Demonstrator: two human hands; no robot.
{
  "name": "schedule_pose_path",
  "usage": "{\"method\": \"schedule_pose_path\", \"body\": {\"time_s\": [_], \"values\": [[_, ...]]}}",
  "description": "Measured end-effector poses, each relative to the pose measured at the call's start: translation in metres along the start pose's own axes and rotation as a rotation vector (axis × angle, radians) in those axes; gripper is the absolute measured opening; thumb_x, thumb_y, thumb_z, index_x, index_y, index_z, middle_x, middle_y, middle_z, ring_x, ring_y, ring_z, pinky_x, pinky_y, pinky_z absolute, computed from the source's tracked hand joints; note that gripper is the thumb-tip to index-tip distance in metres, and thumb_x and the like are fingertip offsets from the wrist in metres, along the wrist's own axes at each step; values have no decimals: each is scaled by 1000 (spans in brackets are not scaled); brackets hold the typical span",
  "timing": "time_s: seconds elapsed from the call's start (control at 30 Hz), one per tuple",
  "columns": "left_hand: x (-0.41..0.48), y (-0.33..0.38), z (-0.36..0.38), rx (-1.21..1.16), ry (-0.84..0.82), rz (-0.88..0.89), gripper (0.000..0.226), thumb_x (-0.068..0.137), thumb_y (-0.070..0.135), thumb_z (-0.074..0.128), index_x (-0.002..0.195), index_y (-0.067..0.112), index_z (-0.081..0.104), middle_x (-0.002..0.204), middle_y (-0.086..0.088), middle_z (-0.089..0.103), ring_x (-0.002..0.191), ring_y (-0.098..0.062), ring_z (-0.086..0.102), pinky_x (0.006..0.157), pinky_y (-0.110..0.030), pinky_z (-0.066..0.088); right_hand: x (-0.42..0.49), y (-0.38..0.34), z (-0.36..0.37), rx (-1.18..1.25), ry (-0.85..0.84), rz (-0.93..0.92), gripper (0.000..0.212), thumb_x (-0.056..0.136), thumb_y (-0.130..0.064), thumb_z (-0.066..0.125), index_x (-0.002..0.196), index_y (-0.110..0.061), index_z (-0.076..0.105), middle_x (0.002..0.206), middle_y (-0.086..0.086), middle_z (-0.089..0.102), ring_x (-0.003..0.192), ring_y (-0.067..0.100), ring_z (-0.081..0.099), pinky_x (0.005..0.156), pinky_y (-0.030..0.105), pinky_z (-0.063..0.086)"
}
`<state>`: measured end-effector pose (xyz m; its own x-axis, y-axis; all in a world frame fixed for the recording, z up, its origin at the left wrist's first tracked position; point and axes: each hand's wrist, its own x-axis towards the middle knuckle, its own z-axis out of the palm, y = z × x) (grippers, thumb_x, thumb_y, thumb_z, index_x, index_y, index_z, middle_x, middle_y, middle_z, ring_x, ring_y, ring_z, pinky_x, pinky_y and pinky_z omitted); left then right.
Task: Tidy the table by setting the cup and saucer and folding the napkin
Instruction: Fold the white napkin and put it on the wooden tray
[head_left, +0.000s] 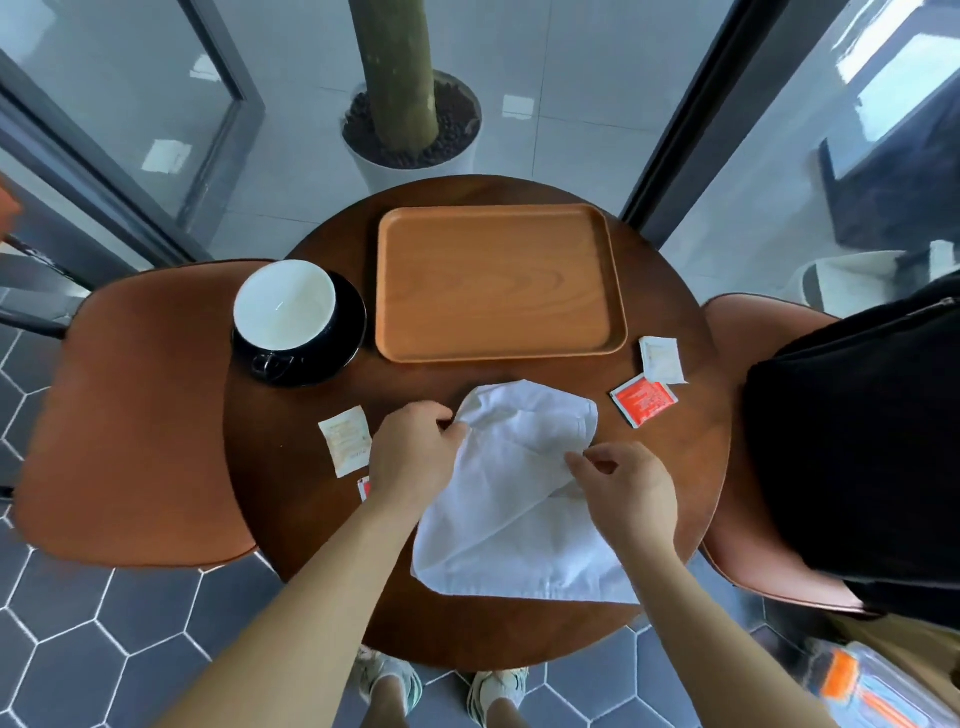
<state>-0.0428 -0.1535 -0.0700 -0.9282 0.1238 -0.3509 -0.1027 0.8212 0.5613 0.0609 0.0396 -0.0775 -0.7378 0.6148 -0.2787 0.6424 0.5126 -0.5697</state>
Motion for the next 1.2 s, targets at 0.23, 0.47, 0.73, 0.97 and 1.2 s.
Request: {"method": "schedule_pose_path", "body": {"time_s": [0.23, 0.47, 0.73, 0.97, 1.2], "values": [[-12, -4, -15, -437, 63, -138, 14, 88, 19, 66, 79, 28, 73, 75, 16, 70, 77, -2, 64, 61, -17, 43, 0, -14, -32, 240, 78, -63, 13, 94, -22, 63, 86, -32, 65, 77, -15, 68, 75, 4, 65, 60, 19, 45], [-36, -26, -45, -896, 259, -232, 15, 80, 34, 72, 92, 26, 72, 86, 4, 76, 81, -14, 73, 70, -35, 53, 38, -23, -81, 437, 152, -119, 7, 86, -29, 65, 83, -35, 66, 75, -16, 68, 62, -1, 60, 56, 19, 48], [-34, -30, -50, -707, 232, -142, 22, 87, 15, 69, 87, 35, 77, 88, 7, 77, 82, -13, 74, 68, -31, 55, 70, -31, -87, 454, -6, -86, 23, 89, -13, 67, 80, -33, 73, 70, -14, 68, 65, 6, 58, 54, 23, 46], [-33, -19, -67, -659, 561, 37, 16, 87, 27, 70, 102, 32, 72, 93, 14, 74, 83, -3, 68, 73, -20, 52, 111, -91, -124, 188, 197, -395, 18, 83, -29, 61, 94, -39, 72, 76, -18, 69, 71, 0, 60, 60, 20, 44], [-27, -28, -28, -602, 239, -254, 52, 94, 43, 65, 141, 26, 53, 129, 10, 62, 113, -13, 61, 84, -30, 49, 132, -54, -97, -31, 96, -293, 35, 97, -31, 59, 130, -19, 63, 128, 6, 66, 122, 30, 55, 102, 41, 45]]}}
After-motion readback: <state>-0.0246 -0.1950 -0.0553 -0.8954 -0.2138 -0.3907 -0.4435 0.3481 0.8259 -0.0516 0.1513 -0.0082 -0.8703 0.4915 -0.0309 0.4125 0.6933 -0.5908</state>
